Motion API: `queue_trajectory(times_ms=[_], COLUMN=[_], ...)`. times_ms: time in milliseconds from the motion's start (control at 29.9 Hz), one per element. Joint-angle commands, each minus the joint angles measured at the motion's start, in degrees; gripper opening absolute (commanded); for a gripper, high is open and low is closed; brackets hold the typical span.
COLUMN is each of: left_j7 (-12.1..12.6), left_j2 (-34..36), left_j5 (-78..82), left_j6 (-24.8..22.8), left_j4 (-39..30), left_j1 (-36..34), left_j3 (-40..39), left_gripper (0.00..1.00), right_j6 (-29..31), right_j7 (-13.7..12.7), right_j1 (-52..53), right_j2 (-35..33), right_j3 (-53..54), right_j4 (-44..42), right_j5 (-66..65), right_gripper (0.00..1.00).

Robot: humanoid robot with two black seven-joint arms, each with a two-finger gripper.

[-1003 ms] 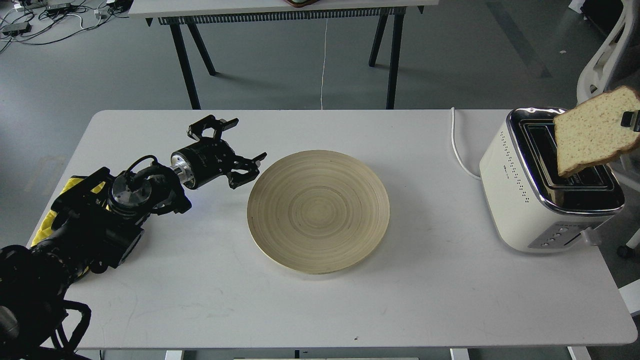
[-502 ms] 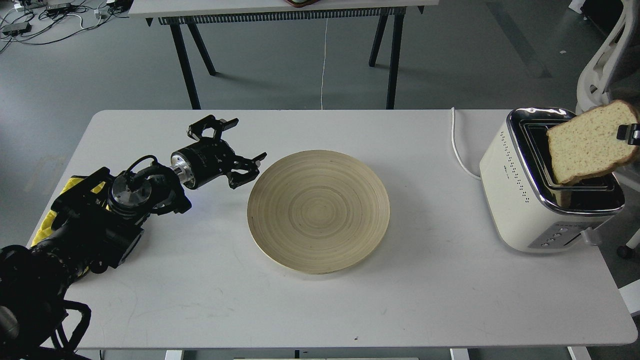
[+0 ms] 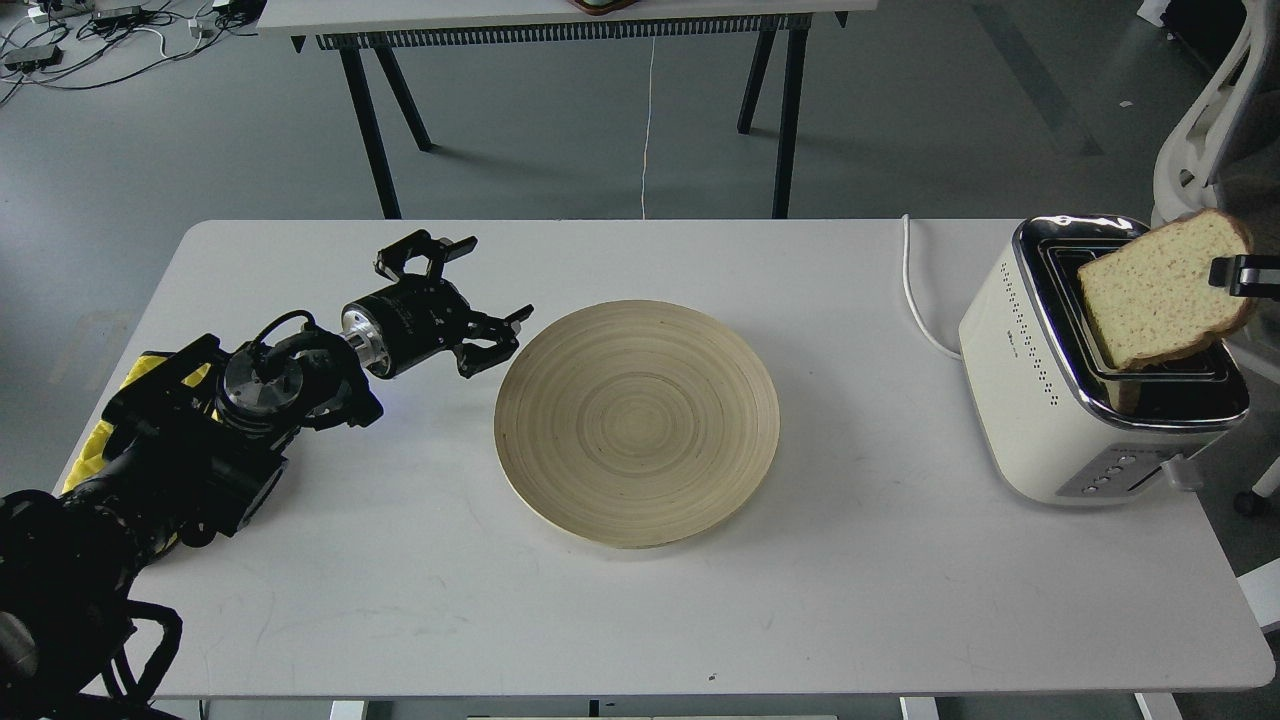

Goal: Put bread in toaster with right arm
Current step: 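Lower the bread into the toaster slot and open the right gripper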

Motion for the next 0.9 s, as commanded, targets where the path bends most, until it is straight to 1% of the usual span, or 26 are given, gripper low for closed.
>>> queue_trajectory(times_ms=[0,167,268,435,635,669,702,736,870], left_j7=[0.00,0.00,0.00,0.00,0.00,0.00,0.00,0.00,0.00], left_j2=[-0.05,-0.05,-0.05,-0.05,-0.05,0.04,0.04,-0.05,-0.05], left_j5=[0.00,0.00,0.00,0.00,0.00,0.00,0.00,0.00,0.00], left_j6=[0.00,0.00,0.00,0.00,0.00,0.00,0.00,0.00,0.00], left_j4=[0.00,0.00,0.00,0.00,0.00,0.00,0.00,0.00,0.00], left_j1=[0.00,0.00,0.00,0.00,0.00,0.00,0.00,0.00,0.00], left_j3=[0.00,0.00,0.00,0.00,0.00,0.00,0.00,0.00,0.00], left_gripper=[1.00,1.00,1.00,1.00,1.00,1.00,1.00,1.00,1.00], right_j6=[0.02,0.02,0.02,0.02,0.02,0.02,0.02,0.02,0.02], right_j7=[0.00,0.09,0.09,0.09,0.09,0.09,0.09,0.09,0.18], right_j1=[-0.09,-0.18,-0.18,-0.26,-0.26,-0.26,-0.18,-0.18,-0.09], right_j2=[0.47,1.79,1.96,2.23,2.40,2.49,2.67,2.84,3.90], right_j3=[-0.01,-0.01,-0.01,-0.01,0.17,0.26,0.52,0.87,4.38], right_j4=[-0.28,-1.42,-1.42,-1.95,-2.39,-2.48,-2.48,-2.48,-3.44], right_j5=[0.00,0.09,0.18,0.26,0.35,0.44,0.53,0.79,1.67], right_gripper=[0.05,0.22,0.30,0.52,0.70,0.76,0.91,0.95,0.95])
